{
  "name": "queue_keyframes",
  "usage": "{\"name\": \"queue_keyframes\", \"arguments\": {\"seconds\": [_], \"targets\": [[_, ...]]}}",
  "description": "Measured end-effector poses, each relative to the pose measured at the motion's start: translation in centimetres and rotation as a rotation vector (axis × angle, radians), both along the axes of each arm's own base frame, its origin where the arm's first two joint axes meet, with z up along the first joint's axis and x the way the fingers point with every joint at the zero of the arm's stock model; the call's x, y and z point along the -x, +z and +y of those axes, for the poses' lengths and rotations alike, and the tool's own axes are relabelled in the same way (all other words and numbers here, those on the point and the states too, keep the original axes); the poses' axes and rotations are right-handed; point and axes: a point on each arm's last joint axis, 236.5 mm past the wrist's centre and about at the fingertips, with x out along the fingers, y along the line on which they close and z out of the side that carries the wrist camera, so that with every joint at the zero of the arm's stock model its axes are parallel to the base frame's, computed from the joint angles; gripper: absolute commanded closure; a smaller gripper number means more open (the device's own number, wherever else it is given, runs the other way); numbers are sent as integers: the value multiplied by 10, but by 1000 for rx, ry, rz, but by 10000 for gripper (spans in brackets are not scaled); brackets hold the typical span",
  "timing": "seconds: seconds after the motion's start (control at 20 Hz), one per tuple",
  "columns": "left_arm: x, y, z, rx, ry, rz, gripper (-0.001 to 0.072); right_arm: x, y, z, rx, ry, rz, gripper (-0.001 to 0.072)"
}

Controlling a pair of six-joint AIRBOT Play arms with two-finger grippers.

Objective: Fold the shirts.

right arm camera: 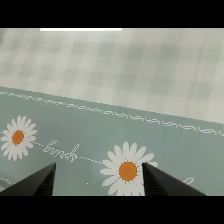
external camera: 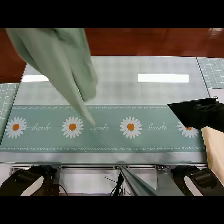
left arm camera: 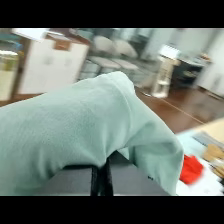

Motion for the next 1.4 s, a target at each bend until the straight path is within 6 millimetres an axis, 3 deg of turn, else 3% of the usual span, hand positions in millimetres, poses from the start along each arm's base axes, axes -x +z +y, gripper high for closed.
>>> {"name": "queue_keyframes", "arguments": {"seconds": [0.25,0.35,0.45,0.55,0.7,0.85,0.95,1.0,1.1,1.25,1.4], "targets": [[26,-45,-71,30,-194,58,682,6,-5,-6,17,-18,26,92],[33,-80,-90,23,-234,111,683,6,-10,-12,39,-37,43,92],[36,-130,-102,-17,-252,188,682,8,-16,-19,70,-54,63,92],[34,-188,-102,-66,-238,272,682,9,-22,-27,98,-73,84,92],[33,-301,-89,-191,-201,453,682,11,-36,-35,139,-91,121,92],[35,-404,-57,-301,-135,646,682,14,-62,-41,174,-100,181,92],[39,-450,-34,-339,-91,756,680,18,-89,-47,206,-109,240,92],[42,-467,-24,-356,-77,805,632,19,-104,-50,223,-116,269,92],[50,-493,-6,-396,-57,884,11,21,-133,-54,245,-127,324,92],[63,-513,14,-450,-49,985,5,19,-168,-58,268,-139,387,92],[53,-492,30,-448,-12,1012,7,-1,-184,-69,300,-182,399,92]]}}
